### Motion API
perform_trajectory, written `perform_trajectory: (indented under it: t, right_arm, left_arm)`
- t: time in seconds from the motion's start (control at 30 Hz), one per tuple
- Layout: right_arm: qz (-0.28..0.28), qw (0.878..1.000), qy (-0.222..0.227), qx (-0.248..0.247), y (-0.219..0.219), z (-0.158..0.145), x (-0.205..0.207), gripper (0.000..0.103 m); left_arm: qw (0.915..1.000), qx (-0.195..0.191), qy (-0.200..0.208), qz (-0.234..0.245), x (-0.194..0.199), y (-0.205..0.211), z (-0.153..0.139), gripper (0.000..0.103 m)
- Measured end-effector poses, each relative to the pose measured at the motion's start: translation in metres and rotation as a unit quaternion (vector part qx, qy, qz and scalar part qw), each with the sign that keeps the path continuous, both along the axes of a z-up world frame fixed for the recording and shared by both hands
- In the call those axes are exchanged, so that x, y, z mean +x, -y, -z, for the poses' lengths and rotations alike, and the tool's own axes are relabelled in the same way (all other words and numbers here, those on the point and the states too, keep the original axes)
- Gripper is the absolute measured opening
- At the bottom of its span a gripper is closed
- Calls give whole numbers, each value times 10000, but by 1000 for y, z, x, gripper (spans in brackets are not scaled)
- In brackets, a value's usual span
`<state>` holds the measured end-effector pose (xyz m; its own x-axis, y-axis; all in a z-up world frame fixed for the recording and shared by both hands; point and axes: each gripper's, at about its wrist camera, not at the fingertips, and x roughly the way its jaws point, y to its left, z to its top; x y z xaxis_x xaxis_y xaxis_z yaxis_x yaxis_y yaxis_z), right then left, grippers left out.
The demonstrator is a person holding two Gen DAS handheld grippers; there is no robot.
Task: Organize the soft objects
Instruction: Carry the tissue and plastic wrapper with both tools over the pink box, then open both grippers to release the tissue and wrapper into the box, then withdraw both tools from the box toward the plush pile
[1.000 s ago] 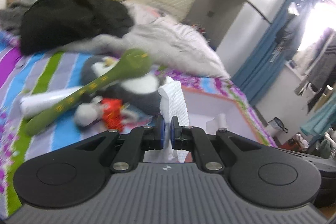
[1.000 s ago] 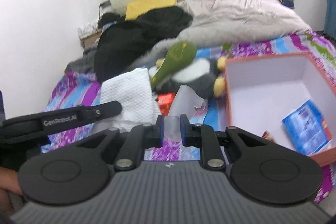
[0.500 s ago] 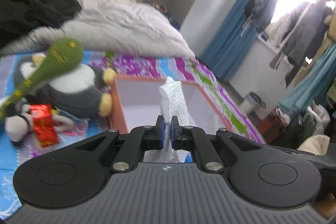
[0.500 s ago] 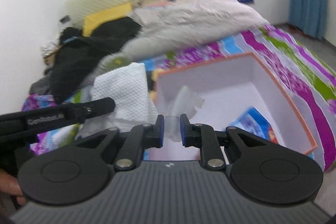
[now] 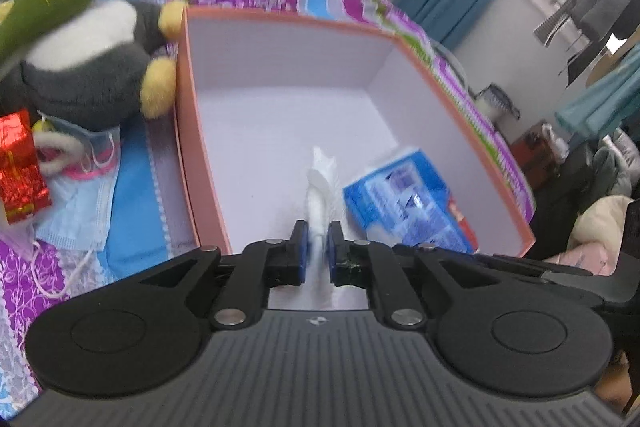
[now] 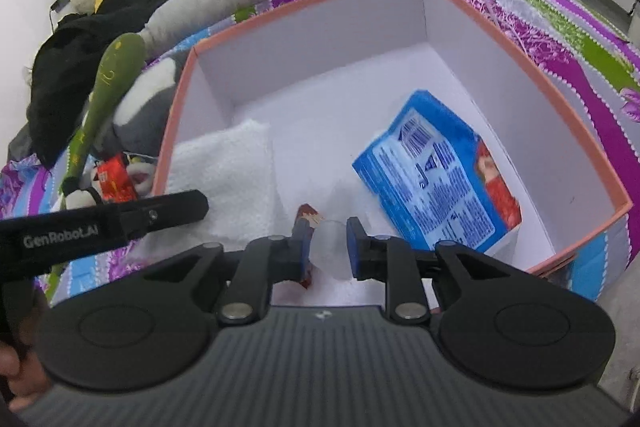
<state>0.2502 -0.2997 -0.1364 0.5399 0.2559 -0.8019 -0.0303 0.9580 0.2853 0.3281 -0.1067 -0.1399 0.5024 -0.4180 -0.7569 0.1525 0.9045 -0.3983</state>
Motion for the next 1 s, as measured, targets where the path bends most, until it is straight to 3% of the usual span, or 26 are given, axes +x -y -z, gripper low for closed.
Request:
perform_trajectory:
  t: [0.27, 0.57, 1.0]
  right_arm:
    - [64, 10000, 42, 48, 1, -12, -4, 42]
    - [-7, 9983, 572, 51, -11, -62, -36, 42]
    - [-385, 9900, 1352, 79, -42, -127, -106, 42]
  left_arm:
    - [9993, 197, 256, -164, -19, -11, -24, 39]
    - [9955, 142, 816, -464, -67, -38, -76, 41]
    - [9829, 60, 1613, -886, -168, -79, -144, 41]
